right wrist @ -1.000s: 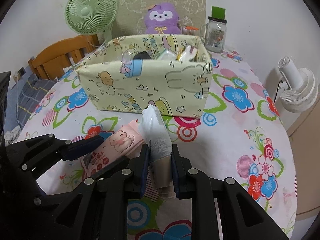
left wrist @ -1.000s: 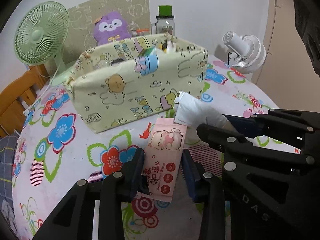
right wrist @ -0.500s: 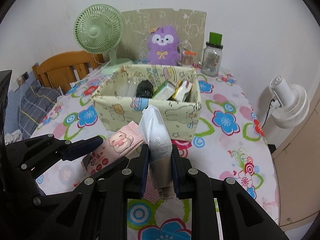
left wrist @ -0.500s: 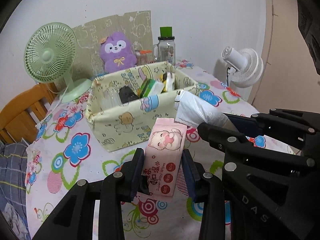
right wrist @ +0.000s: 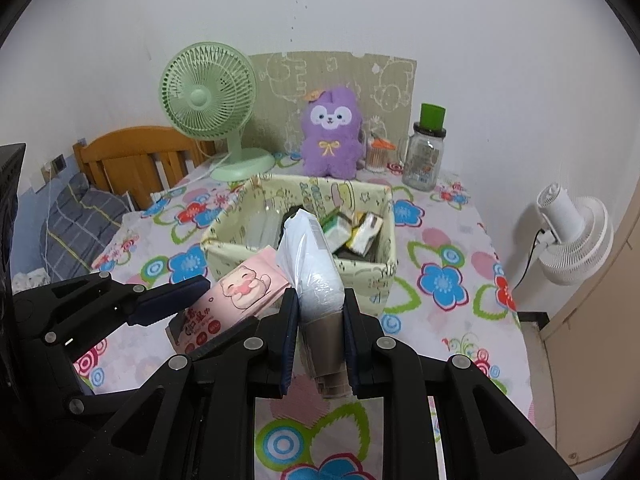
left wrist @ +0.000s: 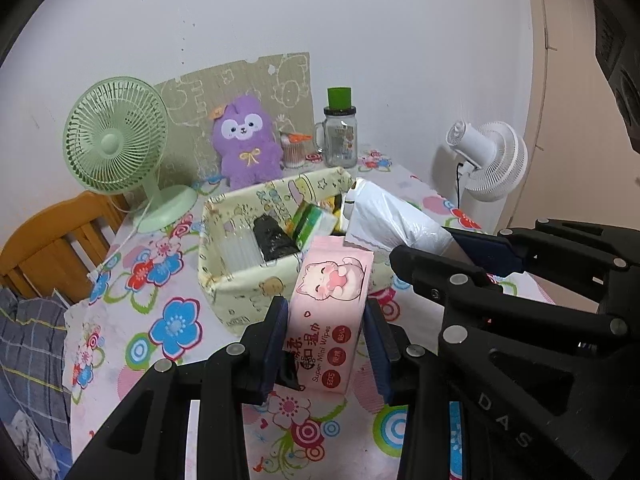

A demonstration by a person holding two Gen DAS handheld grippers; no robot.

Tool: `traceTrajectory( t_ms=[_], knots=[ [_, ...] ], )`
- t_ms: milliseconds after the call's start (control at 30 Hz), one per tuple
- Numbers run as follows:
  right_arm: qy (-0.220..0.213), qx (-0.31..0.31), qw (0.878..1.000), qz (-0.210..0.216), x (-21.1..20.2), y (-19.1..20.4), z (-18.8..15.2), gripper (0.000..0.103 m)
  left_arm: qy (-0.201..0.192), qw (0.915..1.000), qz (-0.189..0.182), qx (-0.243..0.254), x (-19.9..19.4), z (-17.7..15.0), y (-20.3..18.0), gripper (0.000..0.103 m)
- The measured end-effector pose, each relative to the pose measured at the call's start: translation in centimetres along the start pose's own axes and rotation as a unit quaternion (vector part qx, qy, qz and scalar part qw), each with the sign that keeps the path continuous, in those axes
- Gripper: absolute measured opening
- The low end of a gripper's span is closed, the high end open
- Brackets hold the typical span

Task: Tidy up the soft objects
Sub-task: 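Lift the wipes pack and towel roll and carry them over the basket, then lower the wipes pack and towel roll into the basket and open both tools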

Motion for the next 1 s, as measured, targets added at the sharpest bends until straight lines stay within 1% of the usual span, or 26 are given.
traceTrajectory(
  t_ms=[367,1000],
  knots=[
    [-0.011,-0.009,1.000,-0.003,0.7,-0.1,2.3,0.023,-0.009,0.9999,0.009,-0.001,0.7,2.0,1.1,0.039],
    [-0.010,0.000,1.000,0.003,5.1,-0.9,5.8,0.023,0.000,0.9997,0.015,-0.018,4.6,4.8,3.5,0.039]
  ],
)
Point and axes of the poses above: each gripper's, at about its wrist camera, not at the fingertips, and x roughly the way its jaws point, y to its left, z to its top, the point moved 2 cm from there along x, roughly the way its jaws point, and after that the axes turned 2 degrees about z, right-handed, at the moved point
